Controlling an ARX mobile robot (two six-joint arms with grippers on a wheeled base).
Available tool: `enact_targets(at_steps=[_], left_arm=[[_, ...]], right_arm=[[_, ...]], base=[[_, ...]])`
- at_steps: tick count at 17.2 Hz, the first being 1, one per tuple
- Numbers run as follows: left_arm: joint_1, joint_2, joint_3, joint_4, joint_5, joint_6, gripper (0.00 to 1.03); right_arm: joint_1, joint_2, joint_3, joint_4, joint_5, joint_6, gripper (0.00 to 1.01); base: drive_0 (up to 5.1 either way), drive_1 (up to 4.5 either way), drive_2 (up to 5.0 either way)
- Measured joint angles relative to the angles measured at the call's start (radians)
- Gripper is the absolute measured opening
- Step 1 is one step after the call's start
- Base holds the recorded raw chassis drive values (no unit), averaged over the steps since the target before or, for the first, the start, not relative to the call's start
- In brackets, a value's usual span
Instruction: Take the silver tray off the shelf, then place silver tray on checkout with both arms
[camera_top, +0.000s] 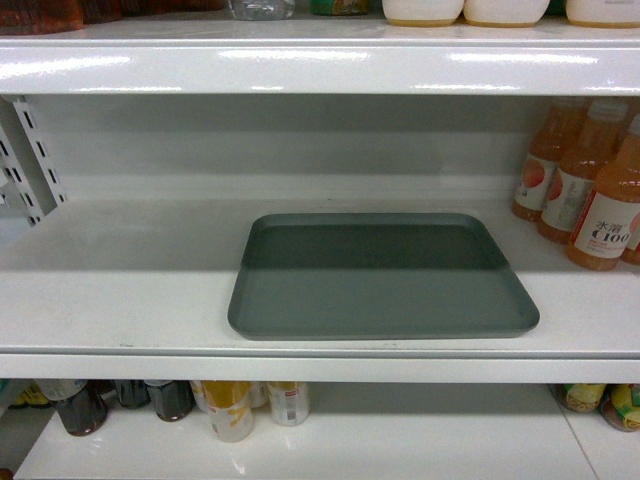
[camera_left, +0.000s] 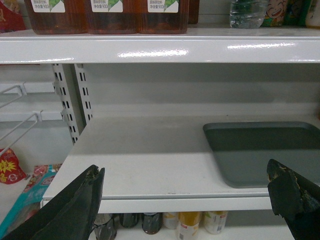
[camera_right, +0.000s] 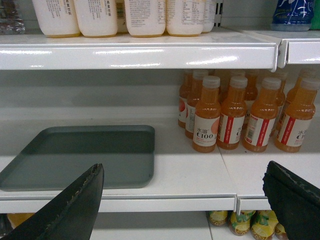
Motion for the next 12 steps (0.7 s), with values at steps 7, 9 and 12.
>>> enact_targets(at_steps=[7,9,12], left_arm=[[0.0,0.0,0.0,0.0,0.0,0.0,0.98],[0.0,0.0,0.0,0.0,0.0,0.0,0.98],[0.0,0.0,0.0,0.0,0.0,0.0,0.98]], right_arm=[[0.0,0.0,0.0,0.0,0.0,0.0,0.98],[0.0,0.0,0.0,0.0,0.0,0.0,0.98],[0.0,0.0,0.0,0.0,0.0,0.0,0.98]], base=[[0.0,0.0,0.0],[0.0,0.0,0.0],[0.0,0.0,0.0]])
